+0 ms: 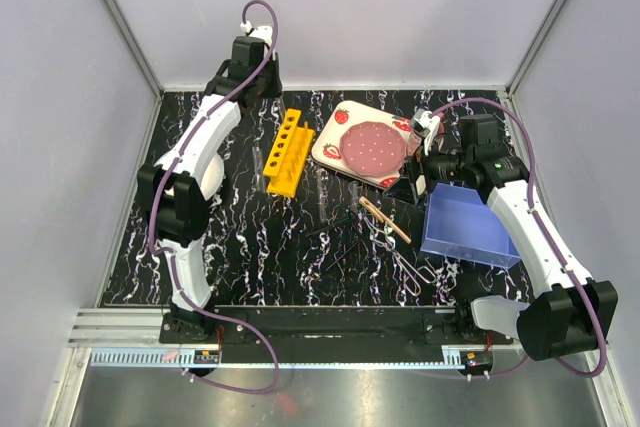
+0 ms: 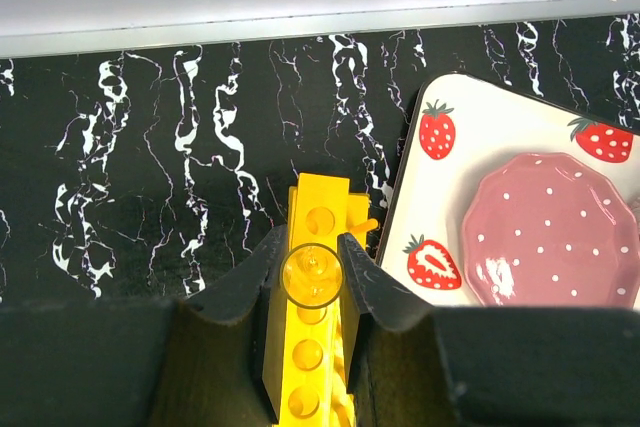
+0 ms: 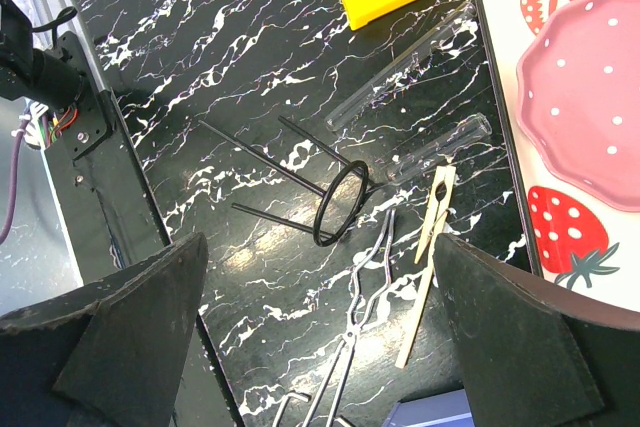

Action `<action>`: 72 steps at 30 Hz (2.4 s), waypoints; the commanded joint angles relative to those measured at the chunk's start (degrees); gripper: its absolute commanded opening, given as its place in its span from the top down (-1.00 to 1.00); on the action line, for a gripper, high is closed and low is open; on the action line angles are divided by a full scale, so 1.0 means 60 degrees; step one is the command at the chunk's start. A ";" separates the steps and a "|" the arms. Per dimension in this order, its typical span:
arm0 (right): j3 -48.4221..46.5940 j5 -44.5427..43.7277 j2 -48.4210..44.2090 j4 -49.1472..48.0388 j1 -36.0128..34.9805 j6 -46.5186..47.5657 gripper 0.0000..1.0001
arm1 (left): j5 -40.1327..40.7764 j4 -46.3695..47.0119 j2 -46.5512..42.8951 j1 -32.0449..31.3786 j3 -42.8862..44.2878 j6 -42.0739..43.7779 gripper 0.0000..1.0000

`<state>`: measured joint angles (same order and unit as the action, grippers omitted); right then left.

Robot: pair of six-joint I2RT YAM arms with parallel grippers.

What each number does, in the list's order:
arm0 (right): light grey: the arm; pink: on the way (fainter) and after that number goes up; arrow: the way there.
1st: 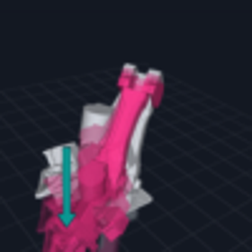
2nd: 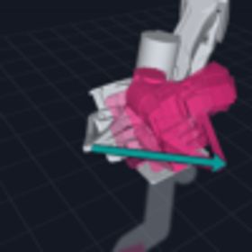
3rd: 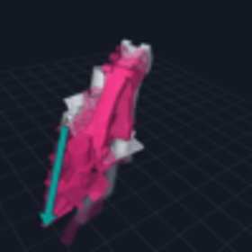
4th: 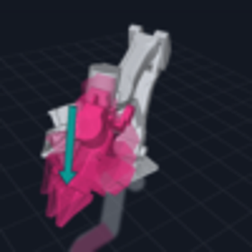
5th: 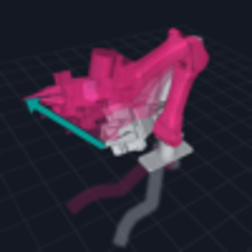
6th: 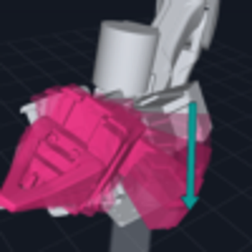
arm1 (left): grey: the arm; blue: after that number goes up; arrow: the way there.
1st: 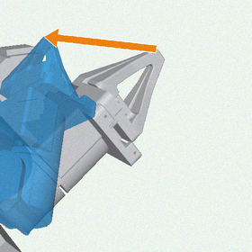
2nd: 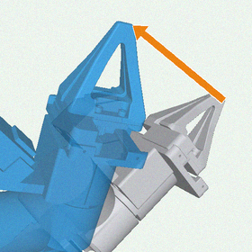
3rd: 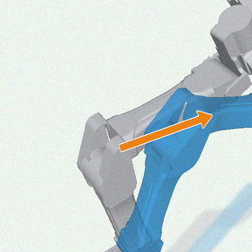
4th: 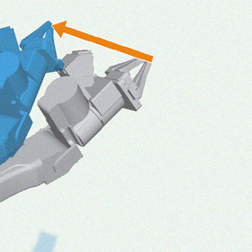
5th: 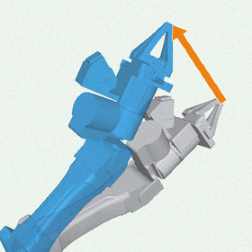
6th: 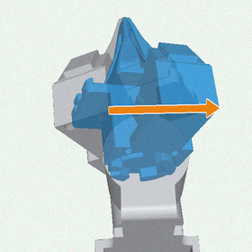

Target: Organize the chemistry lab equipment

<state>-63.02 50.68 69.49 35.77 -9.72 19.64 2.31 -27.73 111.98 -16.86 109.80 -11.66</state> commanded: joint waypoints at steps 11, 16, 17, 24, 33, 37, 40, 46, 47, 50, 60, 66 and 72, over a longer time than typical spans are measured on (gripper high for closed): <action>0.0030 0.0270 -0.0171 -0.0278 0.0096 -0.0065 -0.99 | -0.0179 0.0607 0.0042 0.0027 0.0011 -0.0019 0.70; 0.0030 0.0285 -0.0171 -0.0292 0.0110 -0.0080 -0.99 | -0.0208 0.0622 -0.0031 0.0027 -0.0150 -0.0005 0.70; 0.0016 0.0285 -0.0186 -0.0293 0.0096 -0.0080 -0.99 | -0.0209 0.0622 -0.0060 0.0027 -0.0194 0.0010 0.70; 0.0030 0.0314 -0.0157 -0.0307 0.0096 -0.0094 -1.00 | -0.0281 0.0695 0.0012 0.0027 -0.0457 0.0127 0.70; 0.0045 0.0270 -0.0156 -0.0307 0.0125 -0.0065 -0.99 | -0.0223 0.0929 0.0627 -0.0061 -0.0736 0.0537 0.70; 0.0060 0.0270 -0.0113 -0.0307 0.0110 -0.0050 -1.00 | -0.0194 0.0959 0.0847 -0.0119 -0.0809 0.0654 0.70; 0.0045 0.0285 -0.0083 -0.0307 0.0139 -0.0036 -1.00 | -0.0092 0.1032 0.0877 -0.0207 -0.0911 0.0786 0.70; 0.0030 0.0299 -0.0040 -0.0293 0.0125 -0.0036 -1.00 | 0.0069 0.1208 0.0833 -0.0324 -0.1219 0.0889 0.69; 0.0030 0.0299 -0.0054 -0.0307 0.0125 -0.0036 -0.99 | 0.0099 0.1222 0.0804 -0.0339 -0.1263 0.0903 0.70; 0.0030 0.0299 -0.0040 -0.0307 0.0125 -0.0036 -0.99 | 0.0230 0.1354 0.0673 -0.0383 -0.1468 0.0962 0.69; 0.0016 0.0343 -0.0054 -0.0293 0.0140 -0.0036 -1.00 | 0.0553 0.1618 0.0467 -0.0544 -0.2054 0.1167 0.67; 0.0001 0.0343 -0.0025 -0.0307 0.0125 -0.0050 -1.00 | 0.0436 0.1735 0.0452 -0.0544 -0.2113 0.0977 0.65; -0.0013 0.0372 -0.0010 -0.0292 0.0125 -0.0065 -0.99 | 0.0553 0.1910 0.0291 -0.0544 -0.2347 0.0801 0.44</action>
<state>-62.96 50.72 69.49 35.57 -9.23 19.53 4.99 -14.85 115.72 -19.97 97.82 -5.89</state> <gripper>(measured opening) 0.994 0.252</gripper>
